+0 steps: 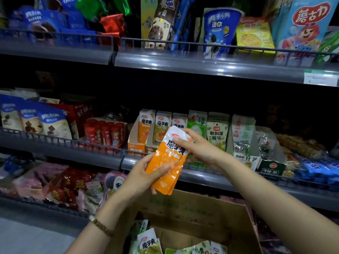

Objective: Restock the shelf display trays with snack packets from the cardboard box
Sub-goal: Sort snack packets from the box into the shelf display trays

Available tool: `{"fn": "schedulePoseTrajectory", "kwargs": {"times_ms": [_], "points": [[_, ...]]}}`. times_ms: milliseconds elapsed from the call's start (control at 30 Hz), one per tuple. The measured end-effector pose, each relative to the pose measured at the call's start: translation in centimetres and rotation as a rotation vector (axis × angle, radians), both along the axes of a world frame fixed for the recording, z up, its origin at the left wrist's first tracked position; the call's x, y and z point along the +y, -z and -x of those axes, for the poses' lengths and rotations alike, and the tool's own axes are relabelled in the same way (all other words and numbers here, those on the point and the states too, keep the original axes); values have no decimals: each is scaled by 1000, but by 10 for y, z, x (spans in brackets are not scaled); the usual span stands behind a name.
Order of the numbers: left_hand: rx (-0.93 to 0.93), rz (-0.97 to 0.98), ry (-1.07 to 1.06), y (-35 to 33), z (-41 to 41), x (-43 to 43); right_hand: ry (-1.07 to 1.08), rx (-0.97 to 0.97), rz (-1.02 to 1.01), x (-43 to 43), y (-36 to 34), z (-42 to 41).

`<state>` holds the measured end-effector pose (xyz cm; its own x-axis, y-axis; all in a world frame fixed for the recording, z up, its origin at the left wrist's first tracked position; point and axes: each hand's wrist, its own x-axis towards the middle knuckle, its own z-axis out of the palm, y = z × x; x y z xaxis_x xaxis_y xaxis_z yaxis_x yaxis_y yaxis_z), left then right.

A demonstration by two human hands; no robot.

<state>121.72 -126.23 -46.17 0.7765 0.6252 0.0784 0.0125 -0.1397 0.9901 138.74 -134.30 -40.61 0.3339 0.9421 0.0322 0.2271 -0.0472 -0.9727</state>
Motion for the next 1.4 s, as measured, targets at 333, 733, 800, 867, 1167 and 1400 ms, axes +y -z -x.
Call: {"fn": "schedulePoseTrajectory", "kwargs": {"times_ms": [333,733,800,867,1167,1400], "points": [[7,-121,60,-13,-33,79,-26,4,-3,69,-14,-34],[-21,-354,-376,38,-70,192,337,-61,-180,212,-4,-78],[-46,-381,-416,46,-77,202,362,-107,-183,234,5,-79],[21,-455,-444,56,-78,211,399,-218,-169,250,13,-81],[201,-572,-486,72,-80,224,182,-553,-154,278,8,-96],[191,-541,-512,72,-80,225,167,-988,31,278,21,-89]]}}
